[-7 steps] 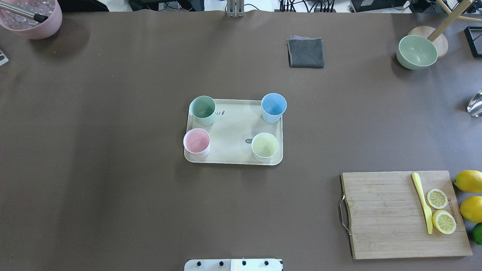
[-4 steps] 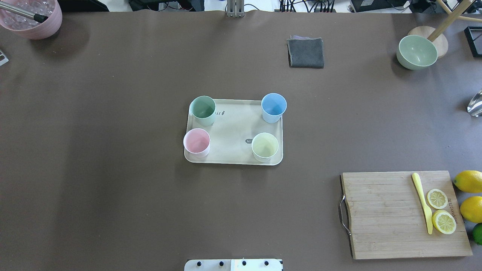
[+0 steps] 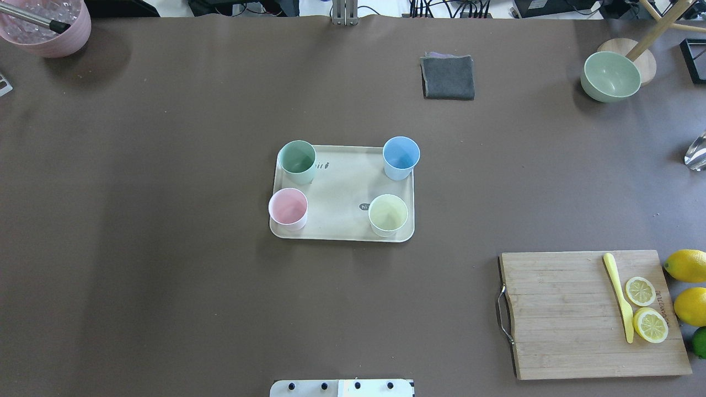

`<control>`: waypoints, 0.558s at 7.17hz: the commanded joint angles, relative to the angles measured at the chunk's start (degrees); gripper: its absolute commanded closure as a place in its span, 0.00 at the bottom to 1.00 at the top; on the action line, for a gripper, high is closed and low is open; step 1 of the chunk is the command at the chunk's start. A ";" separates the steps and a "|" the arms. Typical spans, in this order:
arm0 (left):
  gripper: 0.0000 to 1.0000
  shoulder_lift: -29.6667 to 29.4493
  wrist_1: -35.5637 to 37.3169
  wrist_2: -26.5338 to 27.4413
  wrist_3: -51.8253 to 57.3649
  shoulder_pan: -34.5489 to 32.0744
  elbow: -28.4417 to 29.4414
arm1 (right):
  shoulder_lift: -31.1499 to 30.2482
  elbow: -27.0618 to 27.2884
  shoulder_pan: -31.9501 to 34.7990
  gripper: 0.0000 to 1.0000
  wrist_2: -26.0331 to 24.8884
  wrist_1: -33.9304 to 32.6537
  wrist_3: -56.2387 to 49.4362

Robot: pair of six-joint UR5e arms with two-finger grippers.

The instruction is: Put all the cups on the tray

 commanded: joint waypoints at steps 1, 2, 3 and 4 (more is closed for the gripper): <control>0.02 -0.08 -0.20 0.02 0.02 0.00 -0.06 | 0.00 0.09 -0.09 0.00 0.16 0.09 -0.09; 0.02 -0.08 -0.20 0.02 0.02 0.00 -0.06 | 0.08 0.09 -0.09 0.00 0.25 0.09 -0.17; 0.02 -0.08 -0.20 0.02 0.02 0.00 -0.15 | -0.09 0.09 -0.09 0.00 0.25 1.13 -0.18; 0.02 -0.17 -0.20 0.02 -0.07 0.00 -0.06 | -1.05 0.00 -0.09 0.00 0.25 3.32 -0.18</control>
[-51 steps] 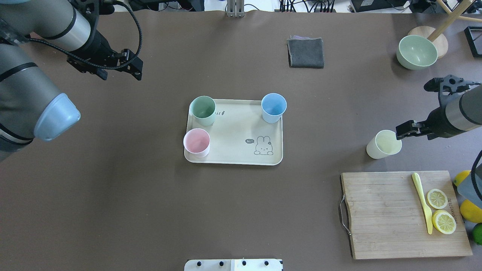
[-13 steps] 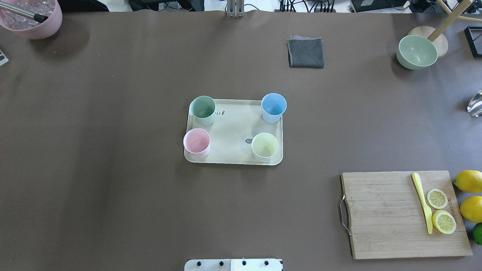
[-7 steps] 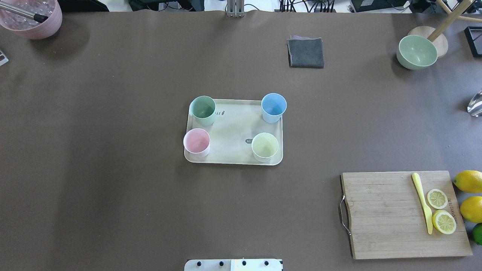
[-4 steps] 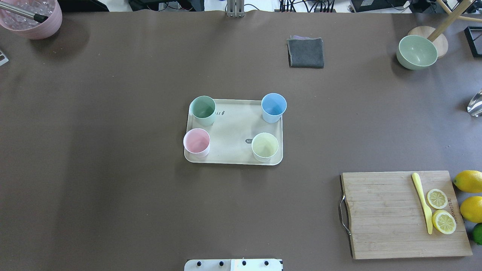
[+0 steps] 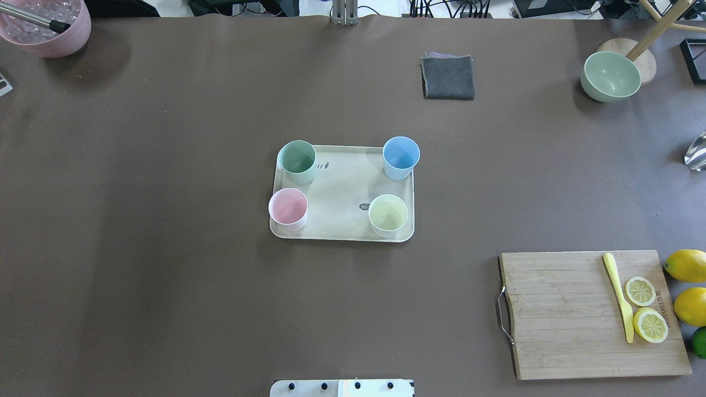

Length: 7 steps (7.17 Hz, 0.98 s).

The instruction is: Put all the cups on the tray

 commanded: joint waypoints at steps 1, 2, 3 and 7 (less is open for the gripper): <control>0.02 -0.07 0.00 0.09 -0.07 0.00 0.04 | -1.75 -0.16 -0.01 0.00 0.11 4.05 0.07; 0.02 -0.07 0.00 0.09 -0.07 0.09 0.04 | -2.28 -0.24 -0.01 0.00 0.11 4.94 0.07; 0.02 -0.07 0.00 0.09 -0.07 0.00 0.04 | -2.55 -0.25 -0.01 0.00 0.11 5.29 0.16; 0.02 -0.07 0.08 0.09 -0.16 0.09 0.21 | -2.64 -0.51 -0.10 0.00 0.11 5.30 0.07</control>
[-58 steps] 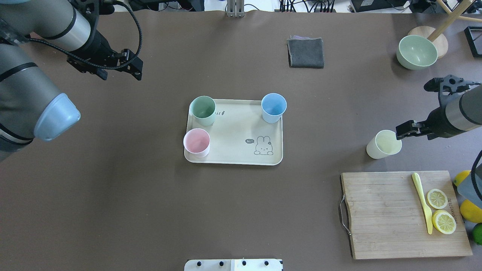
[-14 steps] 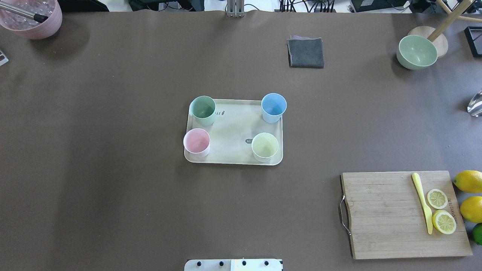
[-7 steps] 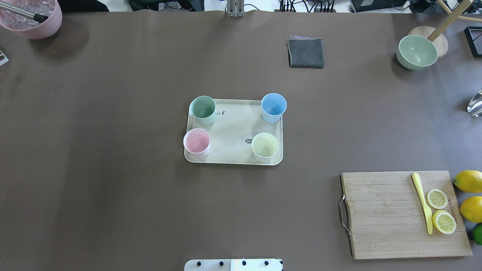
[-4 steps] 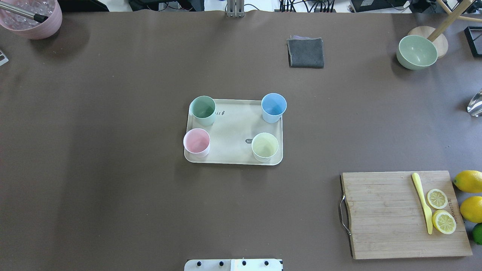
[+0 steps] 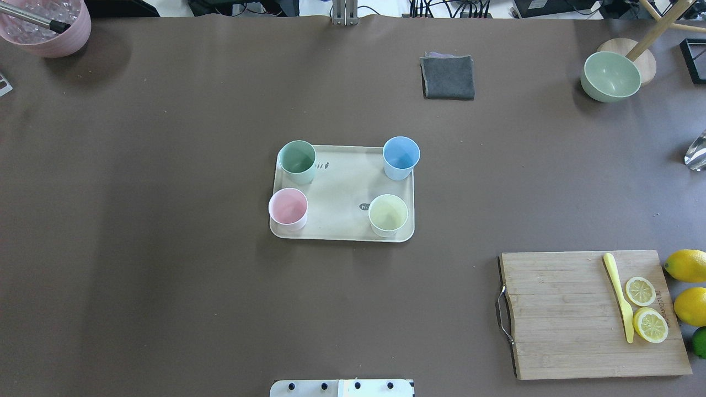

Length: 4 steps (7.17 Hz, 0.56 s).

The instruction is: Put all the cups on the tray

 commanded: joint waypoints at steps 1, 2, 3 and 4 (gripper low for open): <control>0.02 0.00 0.07 0.00 -0.06 0.03 0.05 | -0.04 -0.15 -0.06 0.00 0.00 0.01 -0.03; 0.02 0.00 0.07 0.00 -0.06 0.03 0.05 | -0.04 -0.15 -0.06 0.00 0.00 0.01 -0.12; 0.02 0.00 0.16 0.00 -0.06 0.03 0.05 | -0.04 -0.15 -0.23 0.00 0.00 0.01 -0.12; 0.02 0.00 0.16 0.00 -0.06 0.03 0.05 | -0.04 -0.15 -0.32 0.00 0.00 0.01 -0.12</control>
